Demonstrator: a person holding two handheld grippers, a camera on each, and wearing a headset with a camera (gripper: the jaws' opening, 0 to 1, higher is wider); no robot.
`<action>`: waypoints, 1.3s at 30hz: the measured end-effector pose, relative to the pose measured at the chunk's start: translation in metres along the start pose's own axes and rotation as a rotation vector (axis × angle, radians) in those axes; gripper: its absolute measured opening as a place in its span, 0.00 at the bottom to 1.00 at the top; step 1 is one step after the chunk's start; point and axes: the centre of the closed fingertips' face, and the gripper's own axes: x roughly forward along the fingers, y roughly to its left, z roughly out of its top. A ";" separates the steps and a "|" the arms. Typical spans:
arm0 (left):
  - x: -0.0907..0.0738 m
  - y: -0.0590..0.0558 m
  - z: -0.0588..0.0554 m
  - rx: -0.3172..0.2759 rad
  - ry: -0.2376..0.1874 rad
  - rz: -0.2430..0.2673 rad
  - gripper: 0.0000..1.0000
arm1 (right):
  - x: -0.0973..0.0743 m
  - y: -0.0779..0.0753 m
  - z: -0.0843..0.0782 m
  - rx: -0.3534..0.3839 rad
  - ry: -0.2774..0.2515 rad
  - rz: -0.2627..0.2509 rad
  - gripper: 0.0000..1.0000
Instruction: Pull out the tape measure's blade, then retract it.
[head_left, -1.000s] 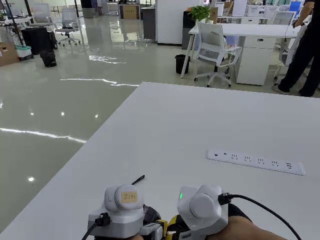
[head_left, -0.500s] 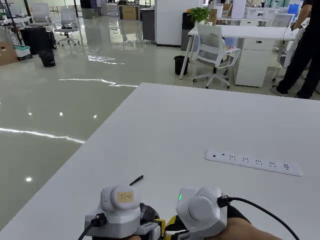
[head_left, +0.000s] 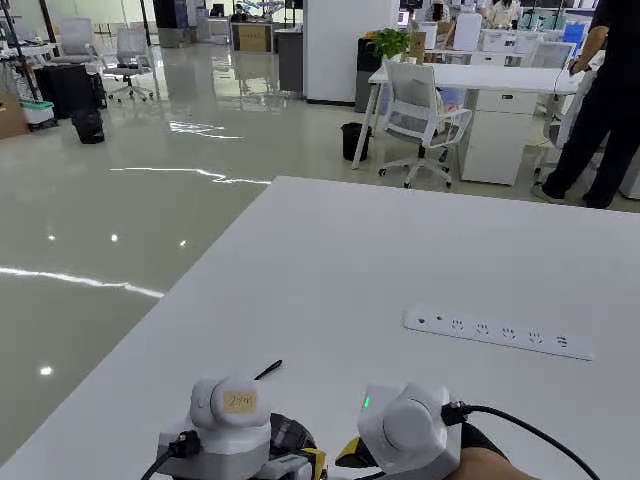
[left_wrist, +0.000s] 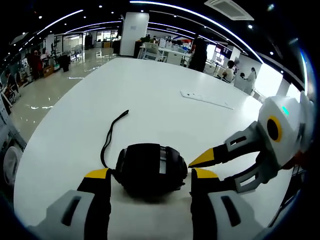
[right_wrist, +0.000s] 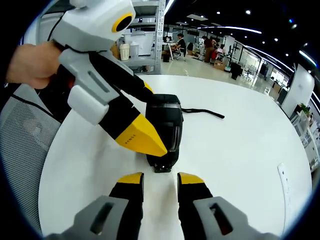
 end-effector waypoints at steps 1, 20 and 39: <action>-0.002 0.000 0.000 0.012 0.003 -0.008 0.61 | -0.003 0.000 0.000 0.005 -0.004 -0.006 0.27; -0.026 -0.002 -0.009 0.241 0.035 -0.137 0.68 | -0.060 0.006 -0.010 0.125 -0.069 -0.123 0.40; -0.056 -0.013 0.000 0.350 -0.011 -0.264 0.75 | -0.120 0.021 -0.033 0.259 -0.114 -0.254 0.53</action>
